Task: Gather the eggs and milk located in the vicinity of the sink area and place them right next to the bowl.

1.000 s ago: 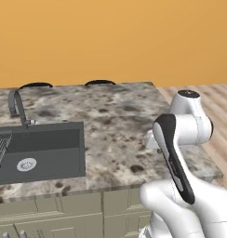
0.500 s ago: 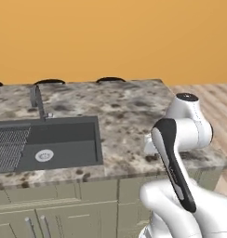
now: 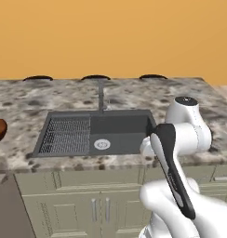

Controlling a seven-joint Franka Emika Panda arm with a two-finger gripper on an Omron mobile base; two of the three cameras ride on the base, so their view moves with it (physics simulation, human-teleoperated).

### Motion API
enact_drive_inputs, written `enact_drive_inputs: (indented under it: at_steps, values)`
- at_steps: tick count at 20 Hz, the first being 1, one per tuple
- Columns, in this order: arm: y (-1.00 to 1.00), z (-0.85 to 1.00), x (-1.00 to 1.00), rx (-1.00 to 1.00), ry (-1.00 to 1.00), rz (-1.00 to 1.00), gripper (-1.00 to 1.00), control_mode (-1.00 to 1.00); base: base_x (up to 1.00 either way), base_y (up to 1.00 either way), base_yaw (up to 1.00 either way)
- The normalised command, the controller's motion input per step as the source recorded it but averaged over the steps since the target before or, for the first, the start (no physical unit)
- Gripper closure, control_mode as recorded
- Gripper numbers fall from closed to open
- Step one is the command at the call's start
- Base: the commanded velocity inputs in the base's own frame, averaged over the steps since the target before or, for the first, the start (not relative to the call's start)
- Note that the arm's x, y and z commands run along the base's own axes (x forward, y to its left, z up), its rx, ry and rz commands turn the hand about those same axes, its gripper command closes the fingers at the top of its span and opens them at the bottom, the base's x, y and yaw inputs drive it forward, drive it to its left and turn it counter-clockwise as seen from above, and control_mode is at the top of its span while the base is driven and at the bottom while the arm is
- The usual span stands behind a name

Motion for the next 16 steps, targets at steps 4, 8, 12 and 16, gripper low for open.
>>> enact_drive_inputs:
  at_steps: [4,8,12,16]
  values:
    - [0.0,0.0,0.0,0.0,0.0,0.0,1.0,1.0,-0.03,1.0,0.2]
    - [0.0,0.0,0.0,0.0,0.0,0.0,1.0,1.0,-0.02,1.0,0.06]
    - [0.0,0.0,0.0,0.0,0.0,0.0,1.0,1.0,0.02,1.0,-0.06]
    - [0.0,0.0,0.0,0.0,0.0,0.0,1.0,1.0,0.16,0.83,-0.21]
